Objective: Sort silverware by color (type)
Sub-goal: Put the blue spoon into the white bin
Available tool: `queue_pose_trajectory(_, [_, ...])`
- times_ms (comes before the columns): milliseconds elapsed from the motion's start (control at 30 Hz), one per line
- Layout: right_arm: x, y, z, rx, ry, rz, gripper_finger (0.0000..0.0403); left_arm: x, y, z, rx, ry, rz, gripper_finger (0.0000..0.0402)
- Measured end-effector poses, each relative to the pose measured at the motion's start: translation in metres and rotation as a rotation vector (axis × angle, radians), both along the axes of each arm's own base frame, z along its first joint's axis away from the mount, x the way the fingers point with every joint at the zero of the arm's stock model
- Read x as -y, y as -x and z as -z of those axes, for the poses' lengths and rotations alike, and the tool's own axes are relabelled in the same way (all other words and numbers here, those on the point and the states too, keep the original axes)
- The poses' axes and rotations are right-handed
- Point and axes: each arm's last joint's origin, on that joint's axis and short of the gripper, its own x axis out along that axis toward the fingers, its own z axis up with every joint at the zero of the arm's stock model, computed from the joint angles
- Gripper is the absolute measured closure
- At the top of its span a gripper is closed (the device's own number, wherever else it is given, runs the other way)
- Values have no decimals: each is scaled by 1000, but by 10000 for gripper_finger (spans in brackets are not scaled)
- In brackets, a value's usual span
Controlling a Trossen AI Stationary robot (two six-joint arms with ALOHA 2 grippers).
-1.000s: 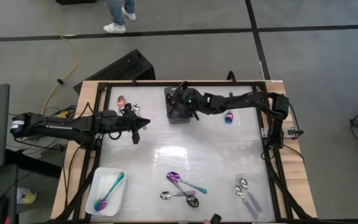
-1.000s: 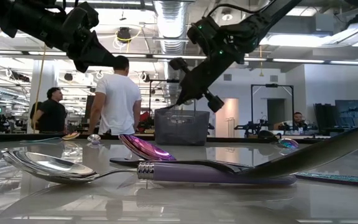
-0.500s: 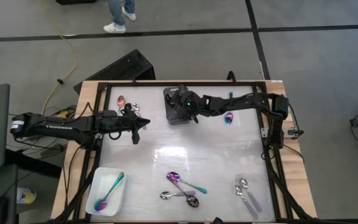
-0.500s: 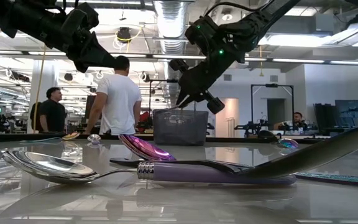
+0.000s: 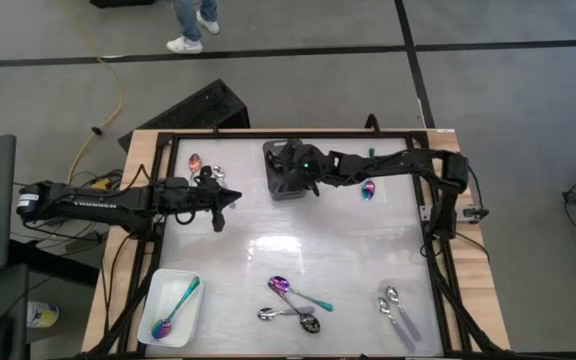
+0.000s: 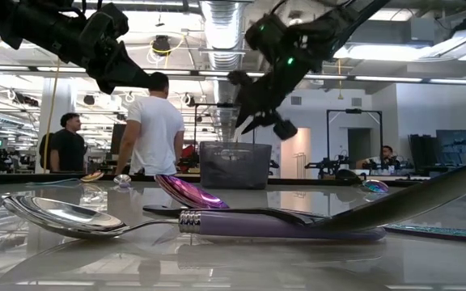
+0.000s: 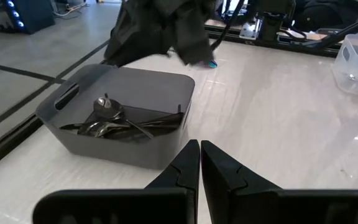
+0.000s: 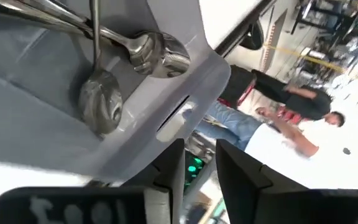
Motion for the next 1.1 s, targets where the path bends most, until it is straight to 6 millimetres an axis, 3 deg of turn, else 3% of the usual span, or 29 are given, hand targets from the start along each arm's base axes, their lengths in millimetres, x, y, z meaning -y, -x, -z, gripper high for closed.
queue_pose_trajectory(233, [-24,31,-52,228,-257,136,283,0,0,0,-5,-16,4,402])
queue_pose_trajectory(400, [-42,88,-80,386,-697,552,282,-1,0,-1,-6,-45,-17,402])
queue_pose_trajectory(567, [-62,152,-69,304,-1191,1030,282,-1,0,-1,-7,-59,-32,402])
queue_pose_trajectory(767, [-80,197,-35,456,-1256,1288,282,-1,-1,-3,26,-36,-18,402])
queue_pose_trajectory(933, [-92,207,-22,609,-1377,1331,282,0,1,2,-15,19,-23,402])
queue_pose_trajectory(1100, [-121,188,-25,630,-1545,1084,282,1,1,6,-21,125,-14,402])
